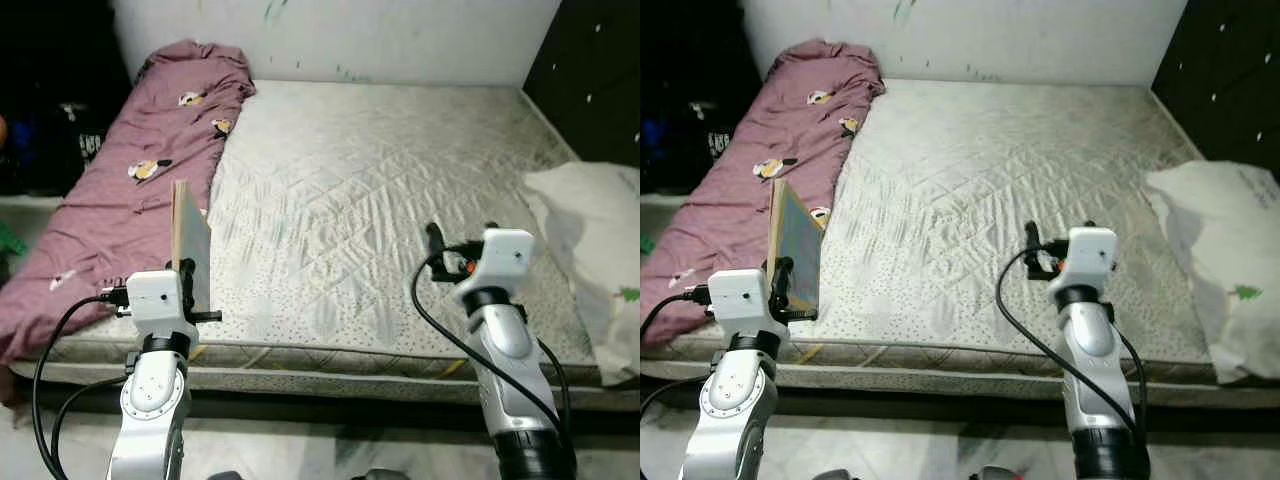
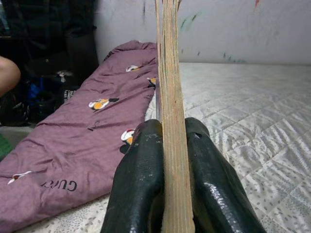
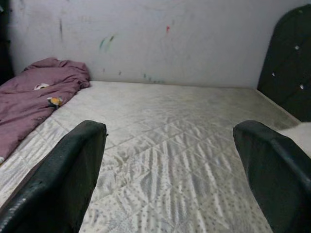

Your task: Clean up the room

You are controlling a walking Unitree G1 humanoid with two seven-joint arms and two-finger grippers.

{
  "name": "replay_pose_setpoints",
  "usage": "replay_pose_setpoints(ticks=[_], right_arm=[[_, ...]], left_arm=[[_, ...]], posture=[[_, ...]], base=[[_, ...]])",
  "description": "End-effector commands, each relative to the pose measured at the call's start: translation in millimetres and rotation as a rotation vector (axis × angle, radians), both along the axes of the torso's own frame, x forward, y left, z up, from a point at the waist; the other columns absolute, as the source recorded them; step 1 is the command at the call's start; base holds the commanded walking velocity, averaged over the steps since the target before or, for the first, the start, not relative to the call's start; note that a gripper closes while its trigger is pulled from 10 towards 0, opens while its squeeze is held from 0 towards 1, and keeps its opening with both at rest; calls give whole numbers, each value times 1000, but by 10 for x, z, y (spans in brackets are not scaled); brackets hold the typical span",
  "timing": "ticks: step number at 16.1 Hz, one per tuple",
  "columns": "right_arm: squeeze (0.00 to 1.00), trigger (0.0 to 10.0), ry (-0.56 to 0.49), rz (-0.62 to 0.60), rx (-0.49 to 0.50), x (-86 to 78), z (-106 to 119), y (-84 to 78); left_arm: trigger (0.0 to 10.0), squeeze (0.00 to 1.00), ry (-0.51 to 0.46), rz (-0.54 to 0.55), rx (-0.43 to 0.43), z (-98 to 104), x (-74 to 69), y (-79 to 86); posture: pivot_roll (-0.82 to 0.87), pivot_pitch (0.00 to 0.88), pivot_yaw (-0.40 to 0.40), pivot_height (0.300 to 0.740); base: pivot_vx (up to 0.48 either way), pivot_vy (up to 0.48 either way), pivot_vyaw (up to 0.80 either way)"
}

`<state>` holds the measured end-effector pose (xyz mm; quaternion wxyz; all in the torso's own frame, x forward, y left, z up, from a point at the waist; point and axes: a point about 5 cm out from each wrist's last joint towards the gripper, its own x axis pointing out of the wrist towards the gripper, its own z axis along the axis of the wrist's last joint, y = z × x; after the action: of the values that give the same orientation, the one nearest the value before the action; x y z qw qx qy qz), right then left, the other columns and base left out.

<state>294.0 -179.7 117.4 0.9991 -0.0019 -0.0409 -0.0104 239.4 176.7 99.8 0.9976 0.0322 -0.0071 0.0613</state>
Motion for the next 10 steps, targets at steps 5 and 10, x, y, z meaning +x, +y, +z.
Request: replay_pose_setpoints(ticks=[5,10], right_arm=[[0,10000,32,7,17,26,-58,61],[0,10000,37,-66,6,-96,-77,-93]], left_arm=[[10000,0,-91,-50,12,222,94,-38],[10000,0,-66,-131,-7,189,111,-142]], posture=[[1,0,-19,740],[-47,0,11,740]], base=[[231,0,0],[385,0,0]])
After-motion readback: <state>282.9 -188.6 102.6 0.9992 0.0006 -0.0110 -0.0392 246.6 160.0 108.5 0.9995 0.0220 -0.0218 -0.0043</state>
